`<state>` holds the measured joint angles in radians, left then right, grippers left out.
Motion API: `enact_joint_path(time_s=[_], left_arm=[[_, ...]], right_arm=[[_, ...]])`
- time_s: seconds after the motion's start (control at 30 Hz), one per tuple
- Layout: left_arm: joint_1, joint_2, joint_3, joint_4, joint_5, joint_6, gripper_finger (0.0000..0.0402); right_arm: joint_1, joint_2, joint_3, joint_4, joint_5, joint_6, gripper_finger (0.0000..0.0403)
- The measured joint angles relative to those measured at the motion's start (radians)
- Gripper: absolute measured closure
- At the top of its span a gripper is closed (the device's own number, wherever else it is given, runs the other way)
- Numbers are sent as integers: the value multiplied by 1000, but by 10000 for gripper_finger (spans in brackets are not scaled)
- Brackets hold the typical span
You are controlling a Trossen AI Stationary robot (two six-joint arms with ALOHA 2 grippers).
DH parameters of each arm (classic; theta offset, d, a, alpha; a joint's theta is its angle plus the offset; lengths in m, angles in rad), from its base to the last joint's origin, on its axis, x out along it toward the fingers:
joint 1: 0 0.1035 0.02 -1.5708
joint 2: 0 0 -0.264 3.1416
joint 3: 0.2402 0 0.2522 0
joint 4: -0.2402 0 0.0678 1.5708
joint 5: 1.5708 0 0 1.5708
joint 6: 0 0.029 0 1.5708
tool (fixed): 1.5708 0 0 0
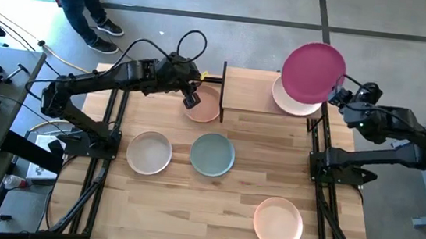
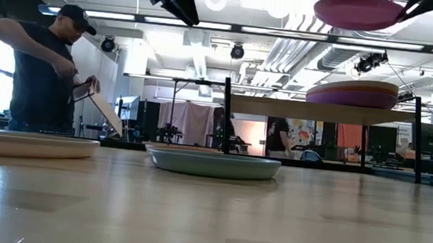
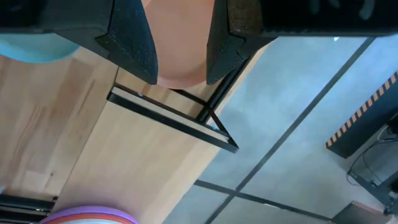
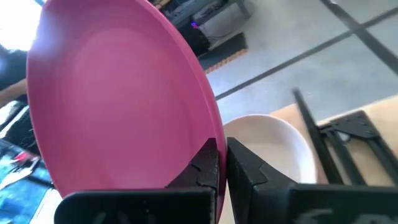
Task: Place and stack plates onto a shelf
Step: Stack the pink plate on the white plate on the shelf
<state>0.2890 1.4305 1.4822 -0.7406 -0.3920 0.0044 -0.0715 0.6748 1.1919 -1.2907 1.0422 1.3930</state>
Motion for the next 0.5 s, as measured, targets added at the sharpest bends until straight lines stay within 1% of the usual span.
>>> enact_joint_path(time_s=[0.13, 0.2, 0.3, 0.4, 0.5], left_arm=[[0, 0, 0, 0, 0, 0, 277], [0, 0, 0, 0, 0, -2, 277], [0, 0, 0, 0, 0, -2, 277], [0, 0, 0, 0, 0, -2, 277], [0, 0, 0, 0, 0, -3, 277]], right_arm=[[-43, 5, 0, -93, -6, 118, 403], [-70, 5, 0, -112, -6, 149, 403], [-113, 5, -16, -82, -5, 149, 403], [-145, 10, -59, -36, -11, 119, 403], [-170, 15, -105, -13, -58, 109, 403]])
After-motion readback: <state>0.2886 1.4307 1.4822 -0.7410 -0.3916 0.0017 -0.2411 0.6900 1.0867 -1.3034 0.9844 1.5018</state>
